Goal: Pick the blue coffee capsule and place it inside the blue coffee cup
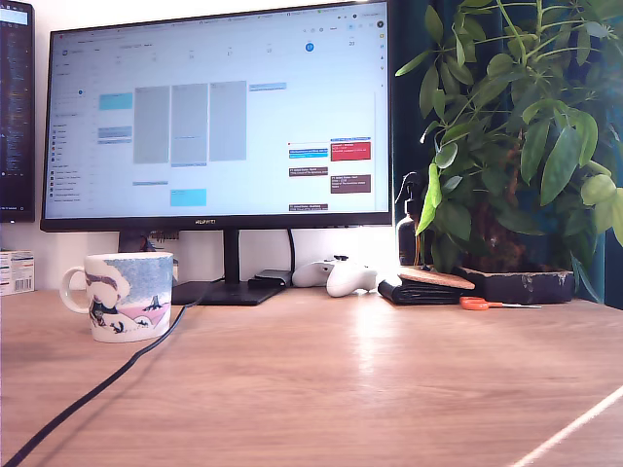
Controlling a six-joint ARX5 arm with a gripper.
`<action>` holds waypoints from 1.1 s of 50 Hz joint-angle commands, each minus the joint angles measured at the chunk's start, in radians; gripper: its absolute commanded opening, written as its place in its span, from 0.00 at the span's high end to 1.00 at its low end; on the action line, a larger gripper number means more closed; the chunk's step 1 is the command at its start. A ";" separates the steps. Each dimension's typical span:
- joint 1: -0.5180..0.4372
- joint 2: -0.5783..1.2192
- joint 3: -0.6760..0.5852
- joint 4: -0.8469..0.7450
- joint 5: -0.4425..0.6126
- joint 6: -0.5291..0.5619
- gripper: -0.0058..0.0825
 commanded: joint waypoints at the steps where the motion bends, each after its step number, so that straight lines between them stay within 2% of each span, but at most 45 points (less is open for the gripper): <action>1: 0.013 0.084 0.029 -0.004 0.000 0.007 0.10; 19: 0.091 0.241 0.125 -0.019 -0.032 0.054 0.10; 29: 0.127 0.325 0.127 0.002 0.030 0.072 0.10; 45: 0.134 0.439 0.137 0.082 0.066 0.087 0.11; 55: 0.134 0.475 0.142 0.071 0.066 0.088 0.21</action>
